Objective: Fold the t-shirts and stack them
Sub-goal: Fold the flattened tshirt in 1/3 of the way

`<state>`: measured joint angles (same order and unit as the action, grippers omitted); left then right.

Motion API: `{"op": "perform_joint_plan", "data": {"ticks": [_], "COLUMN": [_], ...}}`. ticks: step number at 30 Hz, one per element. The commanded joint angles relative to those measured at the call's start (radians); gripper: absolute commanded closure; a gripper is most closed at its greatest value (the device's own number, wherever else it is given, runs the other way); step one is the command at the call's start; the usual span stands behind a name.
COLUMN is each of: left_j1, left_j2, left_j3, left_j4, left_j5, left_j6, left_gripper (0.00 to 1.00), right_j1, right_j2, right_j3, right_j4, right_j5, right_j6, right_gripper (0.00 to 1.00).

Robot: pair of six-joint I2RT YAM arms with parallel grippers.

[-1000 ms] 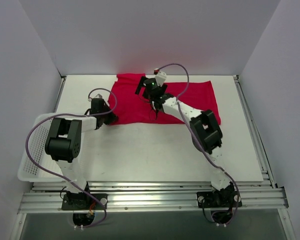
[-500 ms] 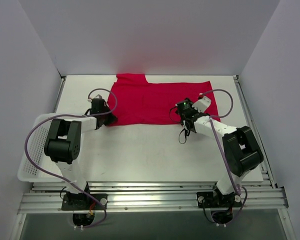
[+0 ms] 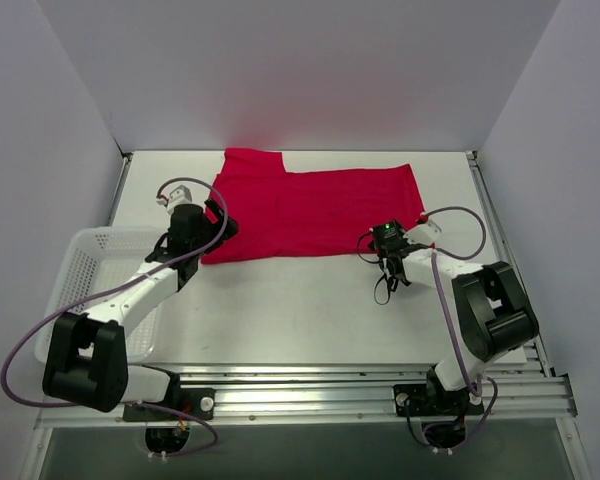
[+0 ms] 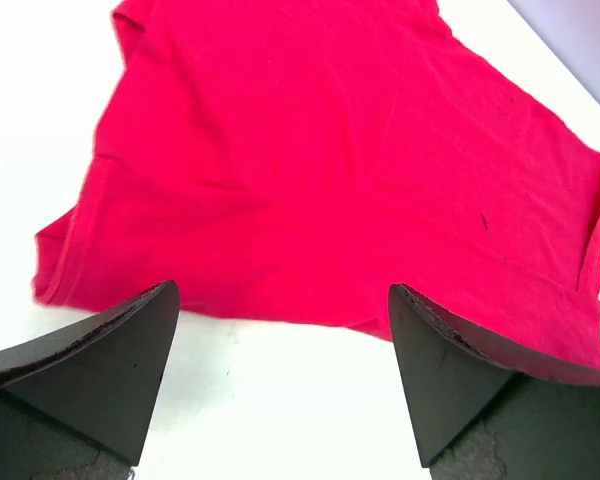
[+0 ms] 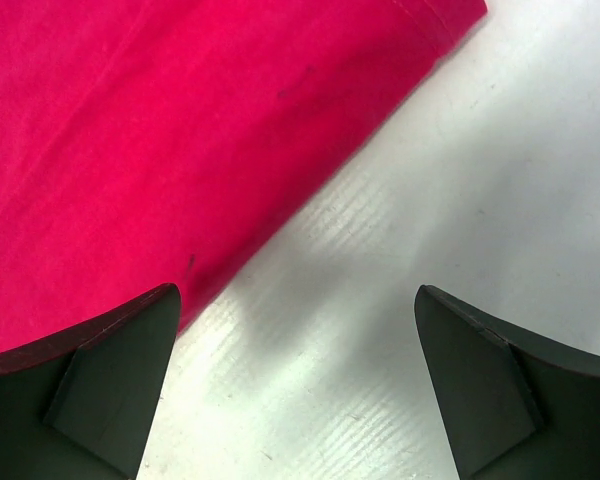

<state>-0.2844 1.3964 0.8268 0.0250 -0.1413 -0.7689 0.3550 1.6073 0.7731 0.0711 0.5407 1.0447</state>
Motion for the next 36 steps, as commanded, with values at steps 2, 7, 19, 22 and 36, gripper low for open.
{"op": "perform_joint_plan", "data": {"ticks": [2,7,19,22,36], "left_j1": [-0.030,-0.065,-0.095,-0.091,-0.058], "left_j2": [-0.100,-0.082,0.187,0.233,0.352], "left_j3": [-0.067,-0.103,-0.153,-0.135,-0.077], "left_j4": [-0.131,-0.188,0.047,0.064,0.084], "left_j5": [-0.101,-0.116,-0.150,-0.179,-0.178], "left_j6": [-0.059,-0.118,-0.253,-0.271,-0.297], "left_gripper": [0.06,0.06,0.06,0.06,0.81], "right_j1": [-0.002,-0.043,-0.140,-0.157,-0.215], "right_j2": [-0.038,-0.046,0.078,0.101,0.194], "right_j3": [-0.029,-0.055,-0.023,-0.009,0.029], "right_j4": [0.007,0.030,0.128,0.151,0.187], "right_j5": [-0.008,-0.021,-0.110,-0.131,-0.220], "right_j6": [0.029,0.021,-0.003,-0.003,-0.009], "right_gripper": [0.00,0.00,0.01,0.03,1.00]}}
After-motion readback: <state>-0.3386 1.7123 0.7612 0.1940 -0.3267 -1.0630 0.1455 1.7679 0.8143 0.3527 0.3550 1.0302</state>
